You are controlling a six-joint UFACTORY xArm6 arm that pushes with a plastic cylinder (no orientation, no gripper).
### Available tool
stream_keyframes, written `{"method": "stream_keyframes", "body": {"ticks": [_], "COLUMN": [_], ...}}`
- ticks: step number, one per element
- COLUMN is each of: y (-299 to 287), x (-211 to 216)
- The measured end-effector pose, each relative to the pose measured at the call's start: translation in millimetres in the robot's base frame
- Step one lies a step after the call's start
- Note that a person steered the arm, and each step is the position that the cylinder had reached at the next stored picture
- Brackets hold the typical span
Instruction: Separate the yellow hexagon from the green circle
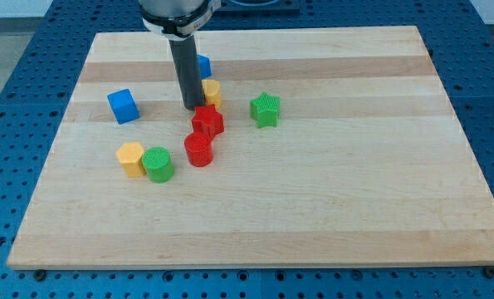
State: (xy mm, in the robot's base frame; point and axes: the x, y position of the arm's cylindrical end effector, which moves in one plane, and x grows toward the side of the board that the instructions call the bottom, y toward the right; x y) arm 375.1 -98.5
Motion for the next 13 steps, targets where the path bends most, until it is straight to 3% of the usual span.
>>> {"method": "stream_keyframes", "body": {"ticks": [3, 6, 8, 13], "y": [13.5, -34.5, -34.6, -35.0], "x": [-3.3, 4.9, 58.4, 91.3]}}
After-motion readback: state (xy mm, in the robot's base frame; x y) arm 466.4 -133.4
